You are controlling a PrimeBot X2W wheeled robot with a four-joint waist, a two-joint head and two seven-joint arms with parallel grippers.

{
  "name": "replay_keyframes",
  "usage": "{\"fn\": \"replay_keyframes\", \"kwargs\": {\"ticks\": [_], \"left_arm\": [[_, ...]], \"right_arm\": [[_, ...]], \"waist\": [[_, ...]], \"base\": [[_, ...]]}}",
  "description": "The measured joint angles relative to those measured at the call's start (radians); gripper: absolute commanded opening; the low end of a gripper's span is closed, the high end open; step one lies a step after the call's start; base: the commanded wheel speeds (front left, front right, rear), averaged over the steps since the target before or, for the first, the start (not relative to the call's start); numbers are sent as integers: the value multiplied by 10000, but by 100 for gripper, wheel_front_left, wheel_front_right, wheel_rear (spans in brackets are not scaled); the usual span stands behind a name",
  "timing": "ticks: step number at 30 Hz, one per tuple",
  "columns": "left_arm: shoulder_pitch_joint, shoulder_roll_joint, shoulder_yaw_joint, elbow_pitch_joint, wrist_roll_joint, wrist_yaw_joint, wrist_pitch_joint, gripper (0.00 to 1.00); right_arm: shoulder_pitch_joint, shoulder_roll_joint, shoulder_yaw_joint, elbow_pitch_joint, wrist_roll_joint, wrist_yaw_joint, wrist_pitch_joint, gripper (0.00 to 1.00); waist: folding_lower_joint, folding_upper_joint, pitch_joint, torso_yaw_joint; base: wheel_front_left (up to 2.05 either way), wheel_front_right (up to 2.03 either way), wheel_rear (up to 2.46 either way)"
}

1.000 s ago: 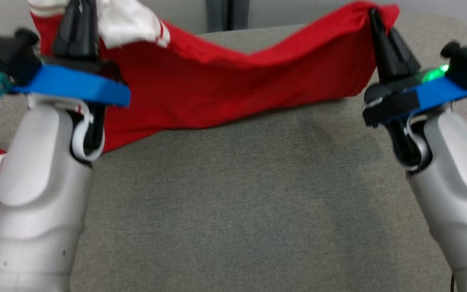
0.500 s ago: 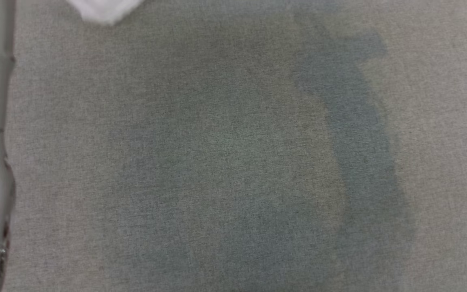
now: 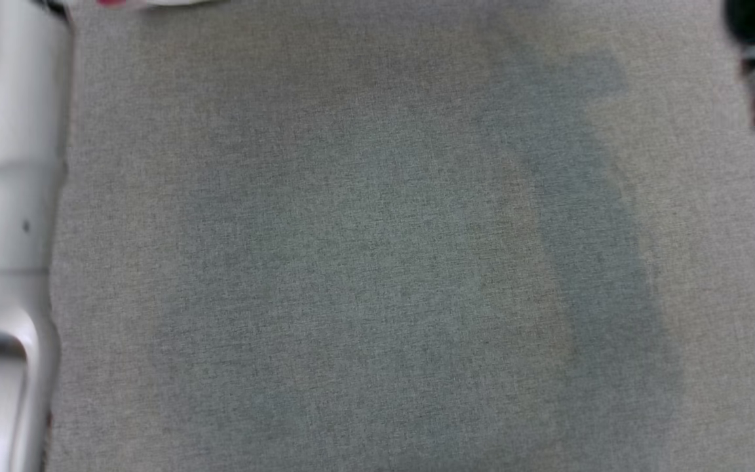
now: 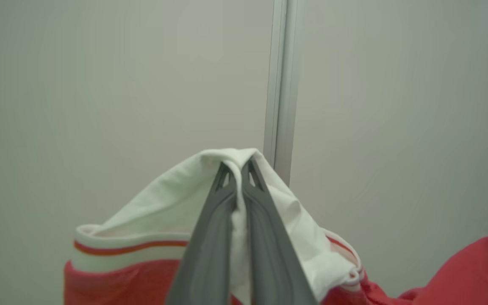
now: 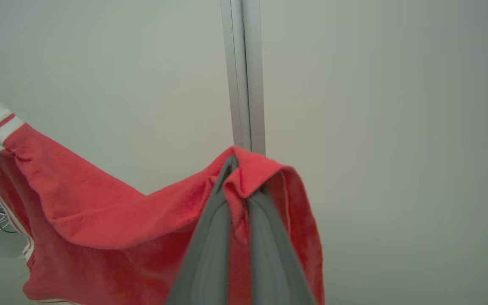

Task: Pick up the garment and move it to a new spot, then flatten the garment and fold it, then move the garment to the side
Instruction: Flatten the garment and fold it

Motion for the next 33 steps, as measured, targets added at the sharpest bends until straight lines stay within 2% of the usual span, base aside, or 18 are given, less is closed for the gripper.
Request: {"fn": "replay_keyframes", "kwargs": {"ticks": [9,19,23,33], "left_arm": [[4751,-146,899,-1820,111,0,-2,0],[9322,-984,1858,-3463,771,6,-2,0],[10729,-1202,1948,-3756,918,6,-2,0],[12936,-1455,1906,-3898,920,4,-2,0]], "right_arm": [[3359,385,-169,-1413,-221,0,0,0],[7172,387,-387,-2437,-341,0,0,0],[8534,313,-512,-2681,-307,0,0,0],[11223,84,-855,-3083,-261,0,0,0]], "waist": [[-1,0,-390,-104],[-4,-3,-1439,47],[-4,-4,-1898,141],[-4,-5,-2845,387]], "base": [[0,0,0],[0,0,0],[0,0,0],[0,0,0]]}}
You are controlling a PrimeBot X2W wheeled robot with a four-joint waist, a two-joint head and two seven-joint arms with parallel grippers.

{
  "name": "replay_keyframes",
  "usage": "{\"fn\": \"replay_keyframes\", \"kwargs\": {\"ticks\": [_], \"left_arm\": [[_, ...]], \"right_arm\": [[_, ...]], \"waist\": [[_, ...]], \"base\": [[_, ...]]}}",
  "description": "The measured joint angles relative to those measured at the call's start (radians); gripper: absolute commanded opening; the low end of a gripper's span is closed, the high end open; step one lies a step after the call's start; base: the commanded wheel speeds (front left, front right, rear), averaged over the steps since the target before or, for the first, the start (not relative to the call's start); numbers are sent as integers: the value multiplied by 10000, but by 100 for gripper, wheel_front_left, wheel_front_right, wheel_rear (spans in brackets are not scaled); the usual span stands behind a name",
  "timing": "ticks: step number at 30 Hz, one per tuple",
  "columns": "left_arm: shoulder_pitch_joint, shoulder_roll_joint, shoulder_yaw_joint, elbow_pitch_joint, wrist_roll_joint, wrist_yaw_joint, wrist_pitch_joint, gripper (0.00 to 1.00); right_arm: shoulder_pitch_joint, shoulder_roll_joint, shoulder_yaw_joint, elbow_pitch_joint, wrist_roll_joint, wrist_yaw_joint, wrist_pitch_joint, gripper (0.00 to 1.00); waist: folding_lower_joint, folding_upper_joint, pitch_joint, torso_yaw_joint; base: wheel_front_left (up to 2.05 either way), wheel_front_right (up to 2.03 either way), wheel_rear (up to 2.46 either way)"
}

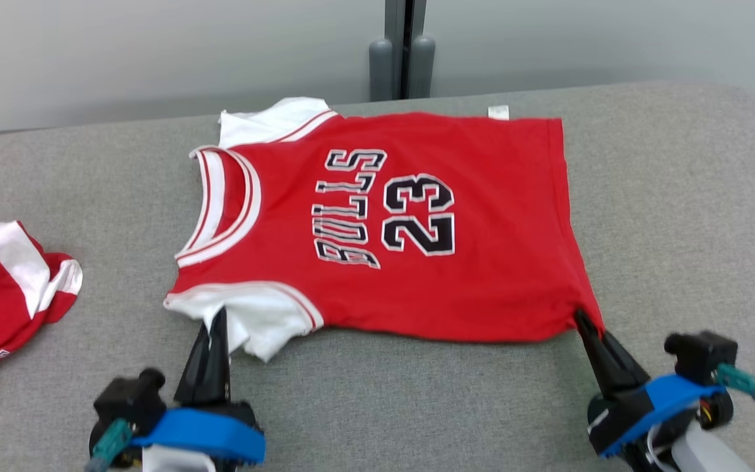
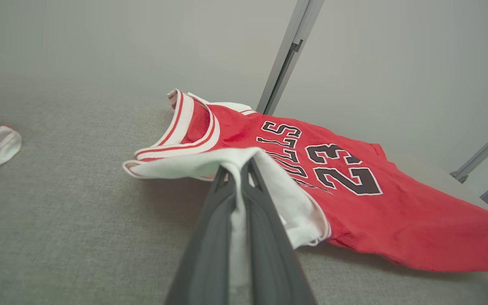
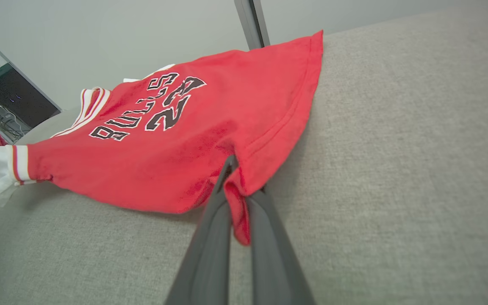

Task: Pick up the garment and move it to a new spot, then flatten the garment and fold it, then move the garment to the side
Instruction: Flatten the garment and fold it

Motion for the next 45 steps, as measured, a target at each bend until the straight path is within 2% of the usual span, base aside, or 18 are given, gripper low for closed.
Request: {"fn": "replay_keyframes", "kwargs": {"ticks": [11,17,31,45], "left_arm": [[2467,-81,19,-790,-125,61,2,0],[3048,-84,-217,-1045,-167,59,0,0],[2899,-6,-364,-1003,-339,50,0,0],[1978,466,-407,-1078,-420,48,107,0]], "right_arm": [[2222,-81,-564,-740,-148,0,0,0],[2902,-313,-593,-1043,-190,0,0,0],[3027,-347,-443,-1175,268,0,73,0],[2656,-644,35,-1574,619,0,531,0]], "waist": [[1,-1,-741,42],[1,1,-1001,163],[2,2,-1167,27],[3,5,-1036,-298]], "base": [[0,0,0],[0,0,0],[0,0,0],[0,0,0]]}}
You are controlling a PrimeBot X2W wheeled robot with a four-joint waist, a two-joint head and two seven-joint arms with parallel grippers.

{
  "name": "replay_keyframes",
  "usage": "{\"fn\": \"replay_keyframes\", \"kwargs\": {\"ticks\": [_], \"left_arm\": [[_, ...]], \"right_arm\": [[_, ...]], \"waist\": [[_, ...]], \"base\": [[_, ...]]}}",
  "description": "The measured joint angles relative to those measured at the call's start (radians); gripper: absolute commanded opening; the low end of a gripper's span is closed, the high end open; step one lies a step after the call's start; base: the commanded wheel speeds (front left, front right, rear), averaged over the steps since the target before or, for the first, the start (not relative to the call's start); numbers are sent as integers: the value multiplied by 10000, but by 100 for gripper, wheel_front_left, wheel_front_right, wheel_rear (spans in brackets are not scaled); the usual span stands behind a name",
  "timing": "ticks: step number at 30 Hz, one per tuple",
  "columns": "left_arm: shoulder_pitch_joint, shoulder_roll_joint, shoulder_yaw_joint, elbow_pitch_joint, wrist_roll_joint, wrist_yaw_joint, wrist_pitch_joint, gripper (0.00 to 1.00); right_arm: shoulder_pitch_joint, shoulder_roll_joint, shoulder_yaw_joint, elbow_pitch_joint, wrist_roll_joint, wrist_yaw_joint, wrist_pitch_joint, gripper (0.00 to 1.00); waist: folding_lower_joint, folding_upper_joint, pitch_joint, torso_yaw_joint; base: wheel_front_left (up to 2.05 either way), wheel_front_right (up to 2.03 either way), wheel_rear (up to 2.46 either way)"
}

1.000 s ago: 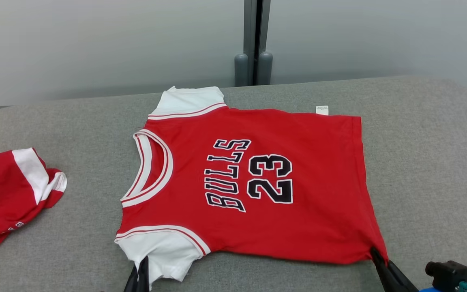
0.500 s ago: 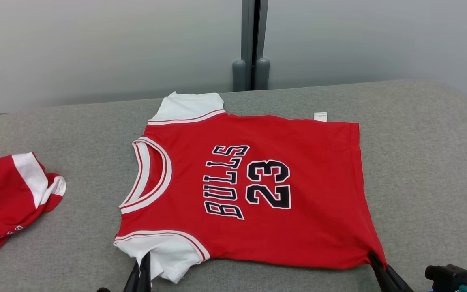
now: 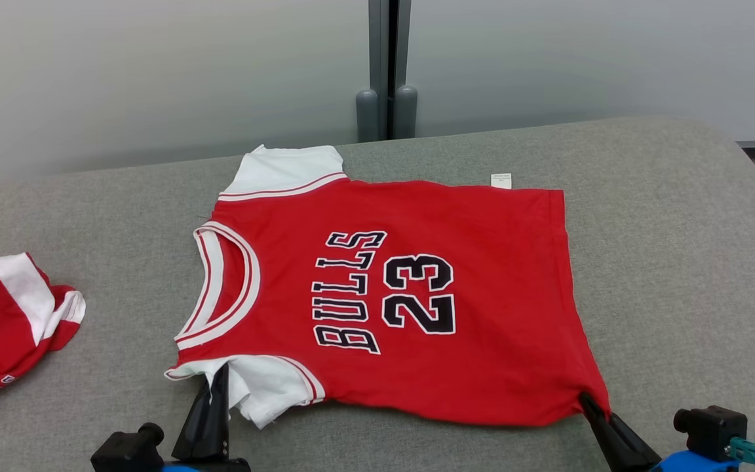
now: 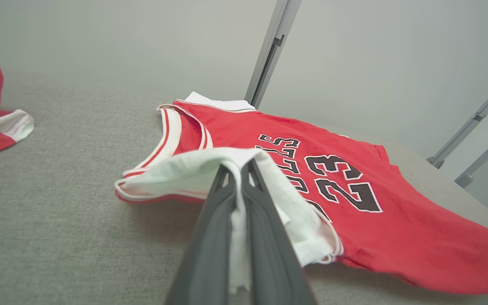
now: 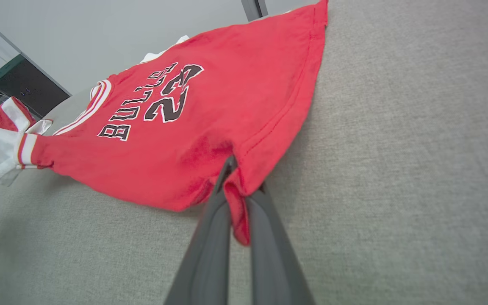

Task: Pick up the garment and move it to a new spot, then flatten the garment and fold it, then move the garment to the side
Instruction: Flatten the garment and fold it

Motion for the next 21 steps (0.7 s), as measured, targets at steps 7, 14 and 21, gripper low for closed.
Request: {"fn": "replay_keyframes", "kwargs": {"ticks": [7,14,21], "left_arm": [[-500,190,-86,-31,-8,2,132,0],[-1681,514,-309,255,33,0,407,0],[-3239,857,-569,1369,-102,-10,491,0]], "right_arm": [[-316,-21,102,-186,255,0,159,0],[-958,-113,130,-209,786,0,629,0],[-1860,-109,360,23,1039,0,972,0]], "waist": [[0,0,199,-96],[0,0,581,-189],[1,1,1136,-383]], "base": [[0,0,0],[0,0,0],[0,0,0]]}}
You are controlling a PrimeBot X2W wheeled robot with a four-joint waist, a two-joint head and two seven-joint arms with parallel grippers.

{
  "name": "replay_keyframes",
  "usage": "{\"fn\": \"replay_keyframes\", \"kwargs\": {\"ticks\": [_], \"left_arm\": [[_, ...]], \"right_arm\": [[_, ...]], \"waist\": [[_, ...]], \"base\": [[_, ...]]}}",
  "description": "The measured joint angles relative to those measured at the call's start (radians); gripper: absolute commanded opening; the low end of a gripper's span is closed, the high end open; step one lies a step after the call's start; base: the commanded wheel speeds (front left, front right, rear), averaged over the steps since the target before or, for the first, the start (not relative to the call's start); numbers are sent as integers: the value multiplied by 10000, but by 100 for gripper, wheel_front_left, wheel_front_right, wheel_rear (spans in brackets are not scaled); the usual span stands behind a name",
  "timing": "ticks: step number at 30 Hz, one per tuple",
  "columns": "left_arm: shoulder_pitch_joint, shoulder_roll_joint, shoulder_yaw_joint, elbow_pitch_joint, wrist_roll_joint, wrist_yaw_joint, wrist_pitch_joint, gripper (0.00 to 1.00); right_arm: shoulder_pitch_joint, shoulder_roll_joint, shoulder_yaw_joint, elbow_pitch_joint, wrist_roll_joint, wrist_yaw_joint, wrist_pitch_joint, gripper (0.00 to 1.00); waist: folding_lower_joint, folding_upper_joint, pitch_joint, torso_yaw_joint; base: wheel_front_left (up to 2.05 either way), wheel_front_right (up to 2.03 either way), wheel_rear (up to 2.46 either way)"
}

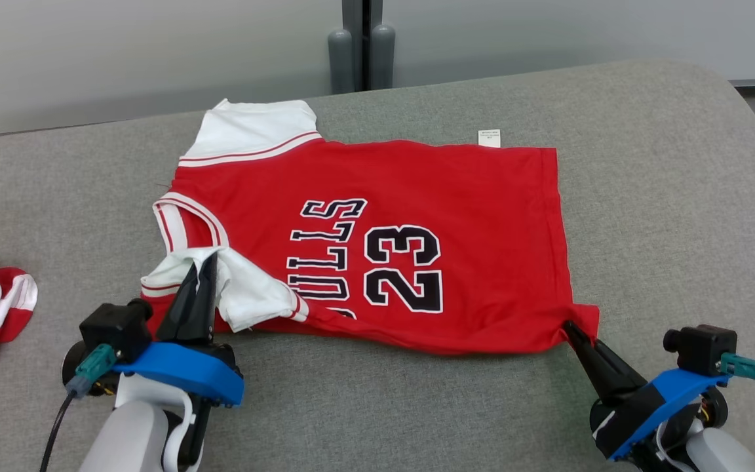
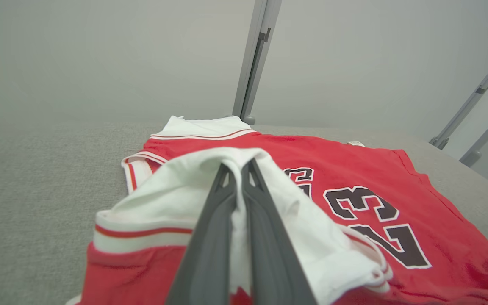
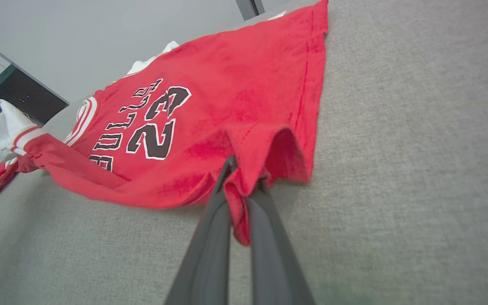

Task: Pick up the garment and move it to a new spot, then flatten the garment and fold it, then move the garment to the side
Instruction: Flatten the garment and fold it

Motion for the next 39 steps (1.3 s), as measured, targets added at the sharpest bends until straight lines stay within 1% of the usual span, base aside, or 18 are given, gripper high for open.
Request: {"fn": "replay_keyframes", "kwargs": {"ticks": [11,12,13,14,15,16,20,24,30,33,39], "left_arm": [[-1974,174,-593,1983,-211,-40,-130,0],[-2107,205,-658,2157,-244,-40,-169,0],[-2217,228,-709,2316,-295,-40,-194,0],[-2320,226,-740,2470,-324,-40,-215,18],[-2425,224,-756,2606,-330,-40,-284,83],[-2524,226,-777,2725,-330,-40,-328,100],[-2730,176,-855,3083,-332,-42,-476,100],[-2708,180,-719,3262,-389,-42,-566,100],[-2080,307,-362,3248,-253,-38,-585,100],[-1800,374,-286,3312,-69,12,-587,100],[-1666,479,-90,3837,38,19,-587,100]], "right_arm": [[-1456,159,232,909,-21,0,59,0],[-1558,180,245,1003,-23,0,29,9],[-1645,205,253,1099,-29,0,-19,46],[-1730,221,282,1174,-65,0,-94,100],[-1805,244,299,1220,-69,0,-163,100],[-1864,251,330,1267,-77,0,-244,100],[-1953,211,389,1590,-291,0,-686,100],[-1900,48,328,1774,-621,0,-1012,100],[-1589,-71,184,2197,-1016,0,-1126,100],[-1590,19,115,2385,-1118,0,-1139,100],[-1780,399,146,2759,-1262,0,-1108,100]], "waist": [[1,1,662,-122],[1,1,694,-133],[1,0,716,-141],[1,0,732,-146],[1,1,745,-148],[0,0,750,-150],[0,-1,688,-124],[-2,-2,501,-62],[-2,-3,341,3],[-2,-3,335,20],[-2,-3,394,71]], "base": [[0,0,0],[0,0,0],[0,0,0],[0,0,0],[0,0,0],[0,0,0],[0,0,0],[0,0,0],[0,0,0],[0,0,0],[0,0,0]]}}
